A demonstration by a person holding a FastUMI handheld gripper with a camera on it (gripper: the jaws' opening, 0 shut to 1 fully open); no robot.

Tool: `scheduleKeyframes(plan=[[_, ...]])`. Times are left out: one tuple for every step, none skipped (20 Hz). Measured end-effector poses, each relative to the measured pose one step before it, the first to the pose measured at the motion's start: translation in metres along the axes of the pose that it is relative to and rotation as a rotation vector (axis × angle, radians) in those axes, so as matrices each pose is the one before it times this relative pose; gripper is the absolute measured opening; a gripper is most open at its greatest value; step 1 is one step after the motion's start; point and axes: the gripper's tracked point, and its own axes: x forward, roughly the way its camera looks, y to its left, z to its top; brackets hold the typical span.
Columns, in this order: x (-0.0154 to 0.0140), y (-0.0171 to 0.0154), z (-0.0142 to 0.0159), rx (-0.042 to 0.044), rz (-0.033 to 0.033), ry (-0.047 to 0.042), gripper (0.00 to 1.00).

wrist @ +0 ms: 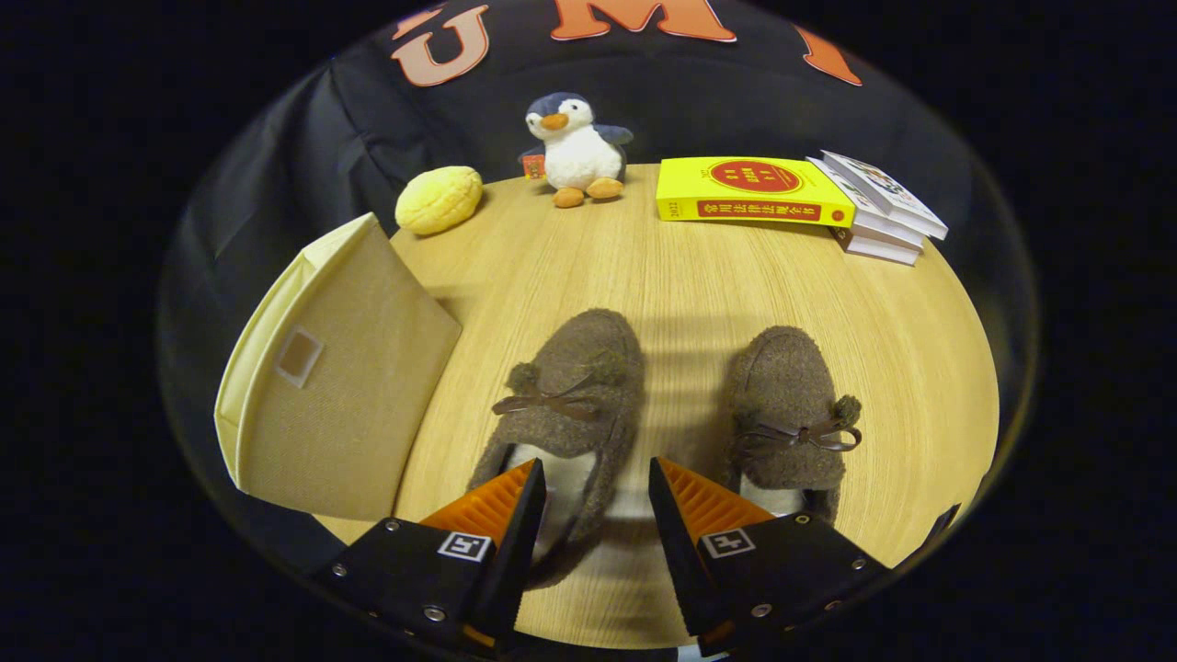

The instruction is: Open the storage box then place both shoes into the box .Put the left shoe in first, then the right shoe, with the right side of both shoes facing outward in a uniform manner.

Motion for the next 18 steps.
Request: scheduleKeyframes(plan=[[0.00653, -0.00464, 0.00208, -0.00200, -0.02174, -0.01024, 0.65], [0.00547, -0.00378, 0.00180, 0.00016, -0.01761, -0.00525, 0.63], [0.00453, 0.00093, 0.00069, 0.01842, -0.00211, -0.00357, 0.59], [0.00414, 0.00352, 0.00428, 0.02851, 0.01220, -0.01662, 0.58], [0.00223, 0.00033, 0.00373, 0.01681, -0.00448, -0.01251, 0.55], [0.00277, -0.00239, 0.00235, 0.00202, -0.01090, -0.01351, 0.52], [0.00415, -0.00221, 0.00244, -0.00341, -0.01413, -0.01080, 0.49], [0.00514, 0.00102, -0.00073, 0.00242, 0.00251, 0.00083, 0.46], [0.00417, 0.00367, -0.00189, 0.01435, 0.00935, 0.00917, 0.40], [0.00156, 0.00383, -0.00202, 0.01613, 0.00846, 0.00365, 0.35], [0.00038, -0.00143, -0.00010, 0.00308, -0.00683, -0.00521, 0.27], [0.00074, -0.00053, 0.00130, -0.00129, -0.00139, -0.00395, 0.24], [-0.00094, -0.00087, 0.00185, -0.00161, -0.00607, -0.00273, 0.18], [-0.00182, 0.00082, -0.00012, 0.00601, 0.00227, 0.00096, 0.14], [-0.00327, 0.00112, 0.00163, 0.01142, 0.00207, 0.00144, 0.07], [-0.00306, 0.00075, 0.00026, 0.01285, -0.00155, 0.01016, 0.06], [-0.00588, 0.00204, -0.00018, 0.01817, 0.01231, 0.01280, 0.05], [-0.00629, 0.00571, 0.00404, 0.01853, 0.01676, -0.00220, 0.05]])
